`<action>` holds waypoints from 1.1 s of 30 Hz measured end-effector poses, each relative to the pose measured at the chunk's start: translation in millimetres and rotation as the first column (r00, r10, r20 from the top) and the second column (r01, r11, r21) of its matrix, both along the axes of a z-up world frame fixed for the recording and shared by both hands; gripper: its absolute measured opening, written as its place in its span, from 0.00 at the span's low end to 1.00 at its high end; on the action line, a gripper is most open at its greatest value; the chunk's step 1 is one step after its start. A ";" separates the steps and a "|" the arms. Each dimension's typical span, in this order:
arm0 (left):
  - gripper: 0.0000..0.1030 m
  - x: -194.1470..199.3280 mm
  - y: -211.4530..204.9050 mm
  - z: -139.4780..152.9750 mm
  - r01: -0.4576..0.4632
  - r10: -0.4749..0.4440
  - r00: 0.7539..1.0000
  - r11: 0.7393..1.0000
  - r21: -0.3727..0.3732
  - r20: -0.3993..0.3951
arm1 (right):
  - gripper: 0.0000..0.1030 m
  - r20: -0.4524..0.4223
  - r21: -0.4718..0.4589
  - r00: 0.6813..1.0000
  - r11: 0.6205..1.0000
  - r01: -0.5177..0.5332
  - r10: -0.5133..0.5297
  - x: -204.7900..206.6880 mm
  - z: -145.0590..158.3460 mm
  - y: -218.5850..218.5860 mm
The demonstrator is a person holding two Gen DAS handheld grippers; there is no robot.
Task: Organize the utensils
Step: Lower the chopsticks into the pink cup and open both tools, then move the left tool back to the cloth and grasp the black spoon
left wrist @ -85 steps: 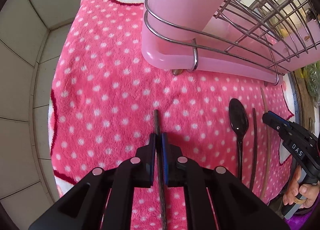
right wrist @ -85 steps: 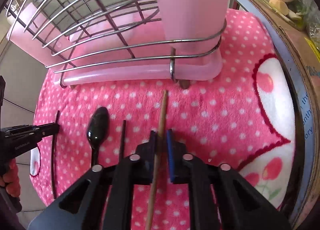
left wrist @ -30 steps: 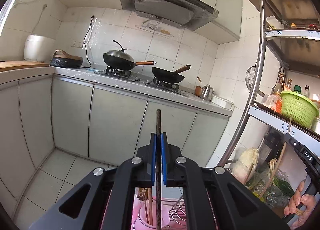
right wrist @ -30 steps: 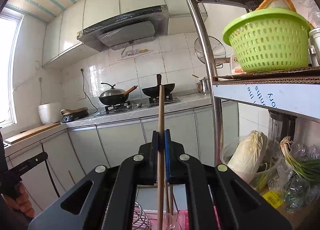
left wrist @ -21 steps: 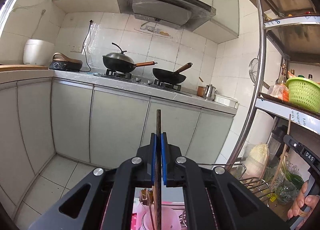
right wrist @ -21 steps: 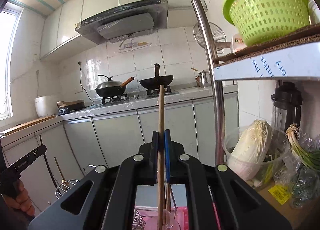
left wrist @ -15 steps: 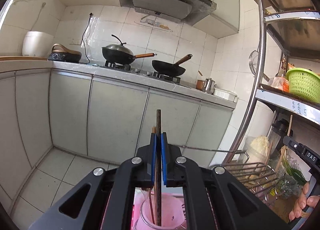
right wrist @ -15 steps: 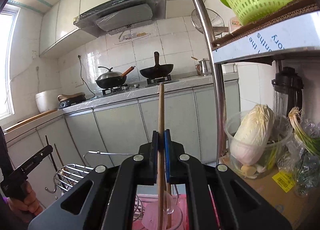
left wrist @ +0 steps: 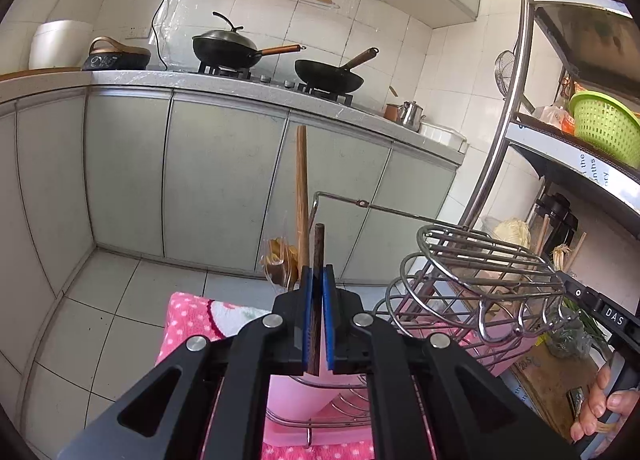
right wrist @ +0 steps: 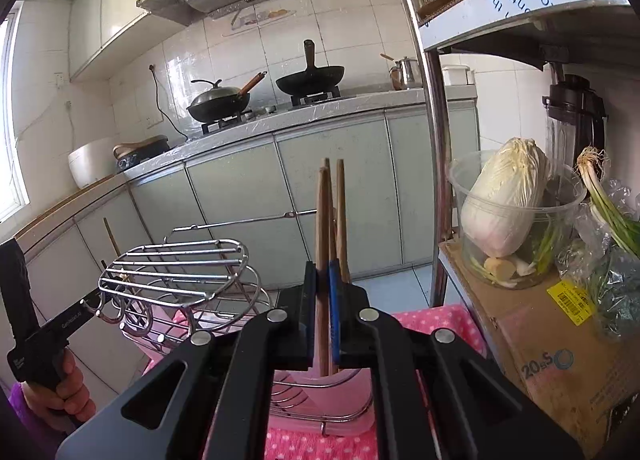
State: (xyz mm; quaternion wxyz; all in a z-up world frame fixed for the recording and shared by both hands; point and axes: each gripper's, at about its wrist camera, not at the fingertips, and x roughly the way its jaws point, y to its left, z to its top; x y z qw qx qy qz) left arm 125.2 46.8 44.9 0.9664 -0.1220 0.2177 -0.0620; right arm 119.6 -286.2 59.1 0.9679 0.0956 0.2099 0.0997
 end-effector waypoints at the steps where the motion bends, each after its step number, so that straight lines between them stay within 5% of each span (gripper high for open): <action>1: 0.04 0.4 0.4 -0.3 0.002 -0.002 1.000 1.000 -0.002 -0.008 | 0.06 -0.006 -0.003 1.000 1.000 0.001 -0.001 0.0 0.0 0.0; 7: 0.12 3.3 1.8 4.8 0.017 -0.016 0.998 1.000 0.005 -0.056 | 0.09 -0.068 0.025 0.997 0.999 -0.029 0.030 7.6 6.7 -3.8; 11: 0.32 -9.4 2.8 20.5 0.019 -0.019 1.000 1.000 0.019 -0.003 | 0.35 -0.043 0.036 0.999 0.999 -0.031 0.032 0.9 19.2 -7.9; 24: 0.36 -59.7 13.1 62.2 0.037 -0.036 0.996 0.999 -0.005 0.083 | 0.36 0.019 0.037 0.999 0.999 -0.030 0.030 -52.7 43.3 -17.0; 33: 0.36 -93.7 16.6 43.3 0.060 -0.060 0.998 0.998 -0.036 -0.017 | 0.36 -0.063 0.025 0.995 0.996 -0.081 0.082 -93.0 11.9 -9.5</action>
